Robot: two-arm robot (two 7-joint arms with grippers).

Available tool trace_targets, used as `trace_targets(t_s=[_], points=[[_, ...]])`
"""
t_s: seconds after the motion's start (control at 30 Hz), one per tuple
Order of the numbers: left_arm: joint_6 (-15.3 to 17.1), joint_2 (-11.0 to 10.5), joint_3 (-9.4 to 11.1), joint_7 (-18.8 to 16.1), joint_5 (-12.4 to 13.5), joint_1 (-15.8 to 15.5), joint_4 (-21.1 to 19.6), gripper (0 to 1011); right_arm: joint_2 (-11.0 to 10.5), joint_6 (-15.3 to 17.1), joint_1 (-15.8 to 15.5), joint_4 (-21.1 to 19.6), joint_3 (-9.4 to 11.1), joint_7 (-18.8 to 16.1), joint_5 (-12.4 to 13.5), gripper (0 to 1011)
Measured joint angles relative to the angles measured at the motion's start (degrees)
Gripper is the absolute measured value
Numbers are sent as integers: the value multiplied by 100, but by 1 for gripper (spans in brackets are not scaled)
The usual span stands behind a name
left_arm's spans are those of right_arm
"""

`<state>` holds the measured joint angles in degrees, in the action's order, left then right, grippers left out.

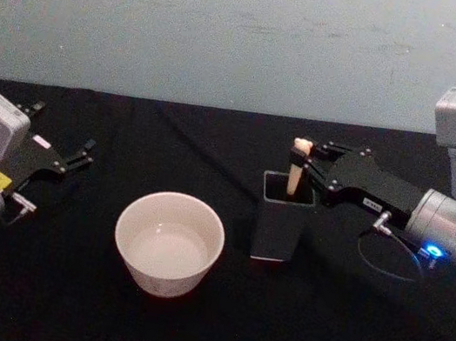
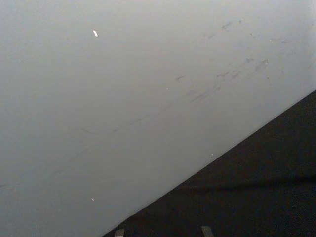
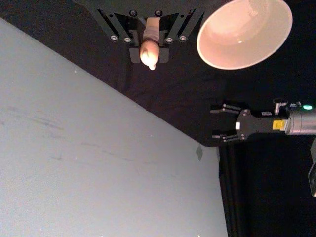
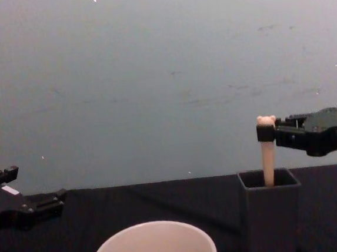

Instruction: Pick up the stirring spoon with one hand, stir inside the cup, then place it back in its original position.

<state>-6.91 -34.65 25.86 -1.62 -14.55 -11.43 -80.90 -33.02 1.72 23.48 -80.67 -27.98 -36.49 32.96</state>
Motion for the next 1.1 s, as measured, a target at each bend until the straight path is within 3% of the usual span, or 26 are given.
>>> trace_targets(t_s=[1.1], points=[[0,0,0,0,0,0,0,1001,129,191,55,237,-83,48,-333,214]])
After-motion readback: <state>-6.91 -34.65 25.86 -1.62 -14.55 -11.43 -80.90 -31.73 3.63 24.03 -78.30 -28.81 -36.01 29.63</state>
